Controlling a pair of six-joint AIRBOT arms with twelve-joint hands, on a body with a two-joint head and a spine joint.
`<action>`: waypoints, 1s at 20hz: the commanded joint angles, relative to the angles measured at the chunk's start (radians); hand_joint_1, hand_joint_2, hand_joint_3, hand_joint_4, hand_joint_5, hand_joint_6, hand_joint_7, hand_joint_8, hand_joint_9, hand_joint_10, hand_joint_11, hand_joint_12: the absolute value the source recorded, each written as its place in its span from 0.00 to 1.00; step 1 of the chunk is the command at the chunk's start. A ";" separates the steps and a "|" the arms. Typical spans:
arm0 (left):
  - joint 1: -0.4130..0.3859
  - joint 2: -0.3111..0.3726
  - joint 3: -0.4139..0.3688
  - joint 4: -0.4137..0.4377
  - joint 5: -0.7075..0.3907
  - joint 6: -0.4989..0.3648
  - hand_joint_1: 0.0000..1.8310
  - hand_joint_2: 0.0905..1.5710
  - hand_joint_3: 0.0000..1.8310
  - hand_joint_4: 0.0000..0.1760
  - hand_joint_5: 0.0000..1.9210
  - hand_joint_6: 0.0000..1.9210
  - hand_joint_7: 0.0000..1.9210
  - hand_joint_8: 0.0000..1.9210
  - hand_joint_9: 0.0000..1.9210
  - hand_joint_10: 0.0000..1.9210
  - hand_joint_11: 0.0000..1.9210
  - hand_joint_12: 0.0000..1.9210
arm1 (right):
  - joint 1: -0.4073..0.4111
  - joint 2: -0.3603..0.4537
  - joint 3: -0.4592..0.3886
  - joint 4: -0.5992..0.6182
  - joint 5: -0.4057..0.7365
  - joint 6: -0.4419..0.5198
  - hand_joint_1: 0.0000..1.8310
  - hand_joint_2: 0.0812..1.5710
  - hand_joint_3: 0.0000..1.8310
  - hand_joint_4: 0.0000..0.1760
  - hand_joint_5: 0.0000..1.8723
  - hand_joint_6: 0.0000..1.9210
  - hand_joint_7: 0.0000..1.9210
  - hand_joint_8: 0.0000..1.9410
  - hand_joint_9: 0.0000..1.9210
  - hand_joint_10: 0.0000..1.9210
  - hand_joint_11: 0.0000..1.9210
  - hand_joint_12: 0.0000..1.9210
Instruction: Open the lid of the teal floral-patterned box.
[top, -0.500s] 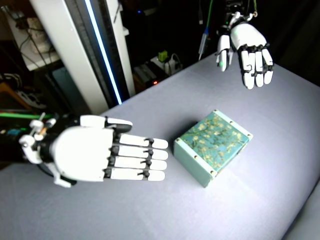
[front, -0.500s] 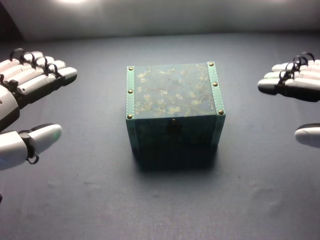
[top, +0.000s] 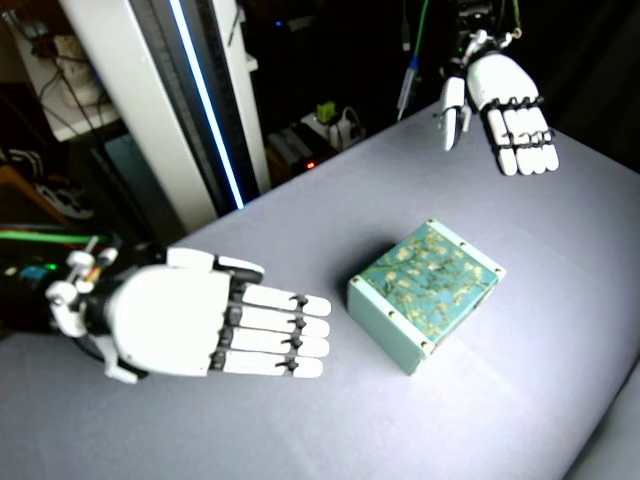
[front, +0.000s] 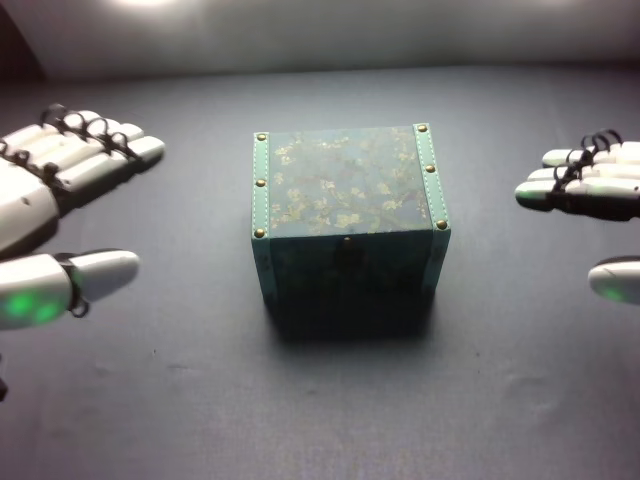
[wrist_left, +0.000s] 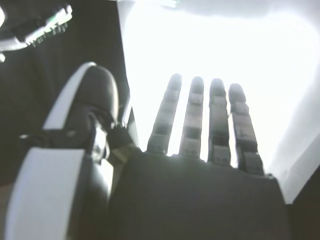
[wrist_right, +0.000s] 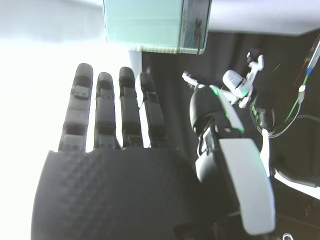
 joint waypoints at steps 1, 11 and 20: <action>-0.022 -0.005 0.010 0.001 -0.058 0.004 0.00 0.91 0.00 0.00 0.02 0.01 0.00 0.00 0.00 0.00 0.00 0.00 | 0.017 0.004 0.005 0.049 0.104 0.004 0.07 0.95 0.00 0.00 0.10 0.00 0.09 0.00 0.05 0.00 0.04 0.09; -0.126 -0.039 0.004 0.081 0.126 0.129 0.00 0.91 0.00 0.00 0.06 0.00 0.05 0.01 0.05 0.01 0.04 0.02 | 0.077 -0.030 0.034 -0.037 -0.009 0.004 0.00 0.91 0.00 0.00 0.10 0.00 0.11 0.00 0.06 0.00 0.00 0.21; -0.198 -0.113 0.034 0.151 0.194 0.116 0.00 0.91 0.00 0.00 0.05 0.00 0.09 0.00 0.12 0.01 0.07 0.03 | 0.116 -0.059 0.042 -0.097 -0.044 0.004 0.00 0.95 0.00 0.00 0.11 0.00 0.12 0.00 0.06 0.00 0.03 0.09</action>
